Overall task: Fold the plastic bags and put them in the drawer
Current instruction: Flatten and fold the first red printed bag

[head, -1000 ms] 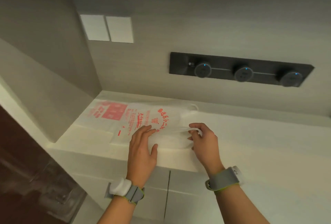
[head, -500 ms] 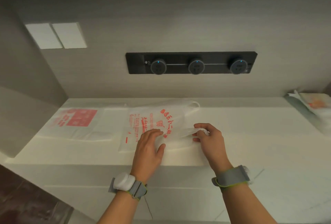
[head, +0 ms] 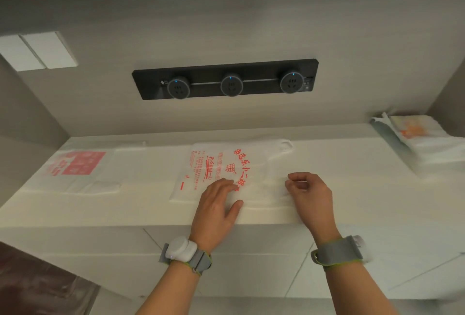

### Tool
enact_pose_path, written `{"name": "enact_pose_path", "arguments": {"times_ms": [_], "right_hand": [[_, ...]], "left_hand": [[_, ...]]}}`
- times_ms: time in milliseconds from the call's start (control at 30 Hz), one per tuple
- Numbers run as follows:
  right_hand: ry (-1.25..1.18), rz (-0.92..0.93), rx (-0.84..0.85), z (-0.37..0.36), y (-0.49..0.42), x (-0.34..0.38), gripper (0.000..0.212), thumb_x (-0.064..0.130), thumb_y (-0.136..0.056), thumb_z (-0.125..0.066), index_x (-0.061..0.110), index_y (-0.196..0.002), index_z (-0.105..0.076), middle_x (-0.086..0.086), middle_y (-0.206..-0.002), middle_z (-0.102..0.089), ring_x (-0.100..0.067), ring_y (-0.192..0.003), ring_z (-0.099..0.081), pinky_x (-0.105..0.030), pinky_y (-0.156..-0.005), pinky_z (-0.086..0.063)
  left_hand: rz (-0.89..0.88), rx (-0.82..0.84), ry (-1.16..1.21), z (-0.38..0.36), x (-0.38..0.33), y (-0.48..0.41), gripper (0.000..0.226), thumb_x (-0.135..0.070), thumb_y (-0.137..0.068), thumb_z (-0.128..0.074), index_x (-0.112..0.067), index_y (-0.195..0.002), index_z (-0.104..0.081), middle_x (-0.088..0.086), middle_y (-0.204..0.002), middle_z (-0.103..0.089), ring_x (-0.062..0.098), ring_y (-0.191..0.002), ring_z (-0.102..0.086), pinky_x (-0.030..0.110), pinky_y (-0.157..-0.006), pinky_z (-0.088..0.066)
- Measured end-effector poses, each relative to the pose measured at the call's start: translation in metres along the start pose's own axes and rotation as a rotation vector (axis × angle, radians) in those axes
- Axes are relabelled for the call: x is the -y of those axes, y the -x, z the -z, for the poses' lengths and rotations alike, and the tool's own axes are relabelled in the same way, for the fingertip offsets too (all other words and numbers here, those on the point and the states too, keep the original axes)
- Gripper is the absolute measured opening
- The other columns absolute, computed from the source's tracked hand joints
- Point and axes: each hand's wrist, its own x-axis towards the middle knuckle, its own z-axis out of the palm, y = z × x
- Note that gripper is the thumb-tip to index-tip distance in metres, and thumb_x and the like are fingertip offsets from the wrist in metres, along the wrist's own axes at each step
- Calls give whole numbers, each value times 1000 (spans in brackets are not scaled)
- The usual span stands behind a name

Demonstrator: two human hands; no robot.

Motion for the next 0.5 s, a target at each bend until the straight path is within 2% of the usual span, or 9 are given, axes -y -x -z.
{"name": "enact_pose_path", "arguments": {"times_ms": [133, 267, 367, 500], "right_hand": [[73, 128, -4, 12, -2, -14, 15, 7, -88, -68, 14, -100, -72, 0, -104, -67, -8, -88, -66, -2, -74, -44], [229, 379, -6, 7, 1, -18, 18, 6, -88, -66, 14, -102, -72, 1, -105, -65, -16, -96, -61, -20, -87, -45], [314, 555, 97, -8, 7, -12, 21, 10, -87, -65, 16, -107, -71, 1, -111, -67, -20, -102, -61, -35, -88, -49], [431, 681, 274, -30, 21, -7, 30, 22, -88, -64, 19, -117, -69, 2, -124, -66, -21, -114, -60, -38, -93, -49]], "left_hand": [[-13, 8, -40, -11, -10, 4, 41, -45, -94, -52, -21, -126, -60, -8, -137, -54, 13, -133, -46, 33, -112, -37], [-10, 31, -49, -13, -14, 8, 44, -45, -93, -53, -21, -129, -58, -9, -141, -51, 11, -137, -42, 33, -114, -34], [8, 25, -7, -7, -17, 12, 46, -45, -92, -55, -22, -132, -56, -11, -143, -48, 8, -139, -37, 29, -117, -31], [58, 22, -91, 9, -7, 17, 53, -51, -91, -51, -22, -136, -54, -7, -149, -44, 10, -142, -33, 31, -119, -27]]}}
